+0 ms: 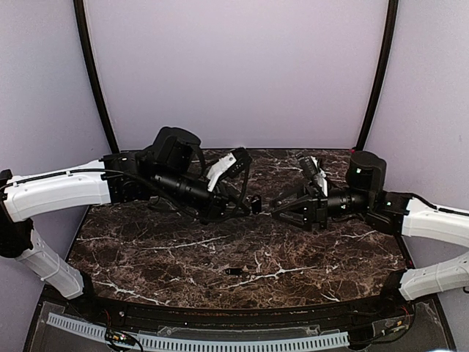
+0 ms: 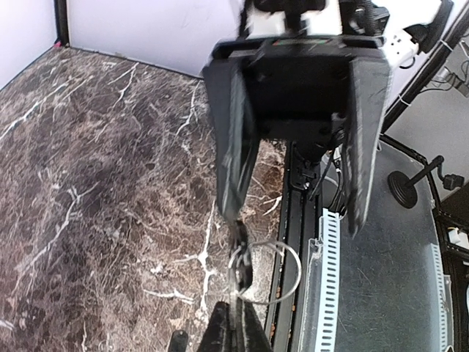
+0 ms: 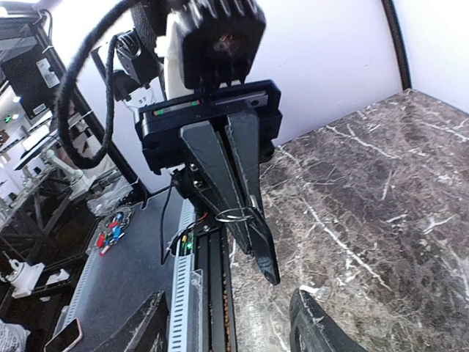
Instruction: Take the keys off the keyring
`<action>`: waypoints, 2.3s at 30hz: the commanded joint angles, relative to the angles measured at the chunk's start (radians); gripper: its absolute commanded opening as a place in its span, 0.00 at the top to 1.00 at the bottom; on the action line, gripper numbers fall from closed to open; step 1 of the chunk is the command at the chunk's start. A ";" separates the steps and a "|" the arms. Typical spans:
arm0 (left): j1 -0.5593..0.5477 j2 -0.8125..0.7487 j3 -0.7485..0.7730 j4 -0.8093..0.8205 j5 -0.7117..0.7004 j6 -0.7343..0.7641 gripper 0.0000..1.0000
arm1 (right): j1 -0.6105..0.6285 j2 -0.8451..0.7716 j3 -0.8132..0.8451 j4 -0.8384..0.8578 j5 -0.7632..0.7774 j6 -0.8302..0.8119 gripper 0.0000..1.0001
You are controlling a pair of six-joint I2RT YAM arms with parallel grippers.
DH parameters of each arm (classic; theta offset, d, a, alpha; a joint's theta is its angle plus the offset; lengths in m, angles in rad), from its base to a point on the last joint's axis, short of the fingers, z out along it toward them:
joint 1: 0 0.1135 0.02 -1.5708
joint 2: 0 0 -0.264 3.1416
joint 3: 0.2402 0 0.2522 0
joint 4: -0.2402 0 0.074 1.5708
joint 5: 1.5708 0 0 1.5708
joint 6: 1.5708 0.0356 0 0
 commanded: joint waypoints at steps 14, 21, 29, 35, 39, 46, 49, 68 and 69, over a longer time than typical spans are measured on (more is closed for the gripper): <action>0.068 0.072 0.169 -0.357 0.273 -0.270 1.00 | 0.248 -0.122 0.125 -0.276 0.493 -0.658 0.52; 0.068 0.091 0.174 -0.402 0.315 -0.285 1.00 | 0.366 0.002 0.210 -0.342 0.626 -0.817 0.57; 0.068 0.106 0.175 -0.414 0.336 -0.278 1.00 | 0.373 0.051 0.255 -0.354 0.677 -0.851 0.63; 0.068 0.113 0.178 -0.419 0.348 -0.266 1.00 | 0.373 0.081 0.273 -0.353 0.672 -0.860 0.75; 0.068 0.115 0.181 -0.424 0.349 -0.261 1.00 | 0.373 0.117 0.293 -0.377 0.652 -0.866 0.79; 0.068 0.120 0.185 -0.425 0.351 -0.254 1.00 | 0.375 0.148 0.307 -0.375 0.632 -0.866 1.00; 0.068 0.115 0.184 -0.419 0.343 -0.252 1.00 | 0.375 0.151 0.293 -0.363 0.623 -0.860 1.00; 0.074 0.042 0.081 -0.221 0.479 -0.269 1.00 | 0.366 0.122 0.011 0.356 0.452 -0.438 1.00; 0.074 0.037 0.076 -0.216 0.483 -0.264 1.00 | 0.359 0.128 0.006 0.381 0.435 -0.416 1.00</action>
